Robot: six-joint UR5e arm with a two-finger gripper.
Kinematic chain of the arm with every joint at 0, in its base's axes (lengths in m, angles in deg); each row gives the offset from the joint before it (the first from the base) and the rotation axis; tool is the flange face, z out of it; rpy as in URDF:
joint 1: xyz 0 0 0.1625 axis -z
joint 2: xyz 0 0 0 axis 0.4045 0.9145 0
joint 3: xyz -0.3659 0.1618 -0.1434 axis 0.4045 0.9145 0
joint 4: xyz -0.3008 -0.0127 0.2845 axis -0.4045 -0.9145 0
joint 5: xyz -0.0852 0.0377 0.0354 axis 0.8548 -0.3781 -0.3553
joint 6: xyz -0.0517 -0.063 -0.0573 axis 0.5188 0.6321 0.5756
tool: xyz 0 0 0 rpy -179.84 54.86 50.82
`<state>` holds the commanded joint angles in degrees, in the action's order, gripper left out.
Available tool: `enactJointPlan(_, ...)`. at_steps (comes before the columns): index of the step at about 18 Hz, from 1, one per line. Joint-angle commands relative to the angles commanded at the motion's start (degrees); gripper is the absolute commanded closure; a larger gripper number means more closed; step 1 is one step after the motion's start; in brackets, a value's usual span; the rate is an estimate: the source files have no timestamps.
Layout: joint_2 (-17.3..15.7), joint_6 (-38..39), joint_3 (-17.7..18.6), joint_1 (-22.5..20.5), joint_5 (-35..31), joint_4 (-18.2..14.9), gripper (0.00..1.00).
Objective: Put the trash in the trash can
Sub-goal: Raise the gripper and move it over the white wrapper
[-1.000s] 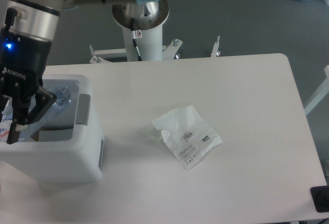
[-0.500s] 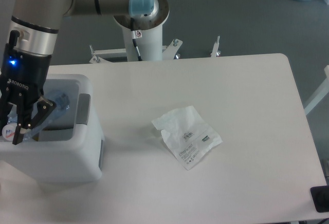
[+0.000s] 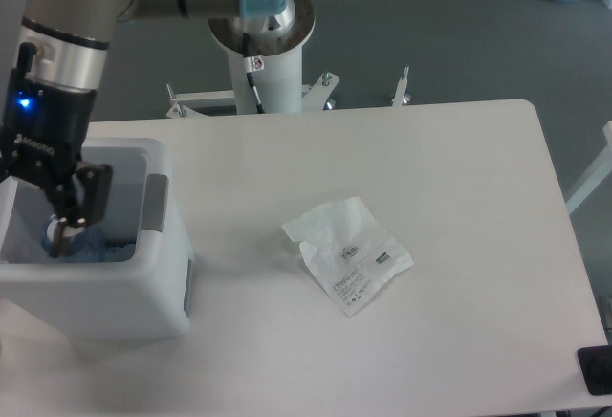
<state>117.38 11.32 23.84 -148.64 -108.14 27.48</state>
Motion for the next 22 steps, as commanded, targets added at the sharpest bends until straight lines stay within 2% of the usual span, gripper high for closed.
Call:
enactJointPlan(4, -0.01, -0.01, 4.23, -8.53, 0.17, 0.09, 0.0)
enactJointPlan(7, 0.0, -0.36, 7.12, -13.01, -0.18, -0.17, 0.0)
enactJointPlan(9, -0.88, -0.71, 10.55, -13.99, -1.14, -0.09, 0.0)
enactJointPlan(11, -0.97, -2.02, 11.53, -15.4, -3.42, -0.26, 0.0)
enactJointPlan(13, -0.45, -2.38, 12.14, -15.14, -8.5, -0.26, 0.0)
enactJointPlan(15, 0.95, -3.17, 13.37, -15.05, -13.95, -0.26, 0.0)
enactJointPlan(18, 2.8, -6.41, 15.74, -15.05, -15.29, -0.17, 0.0)
enactJointPlan(22, 5.26, -13.0, 17.07, -15.05, -19.07, -0.26, 0.0)
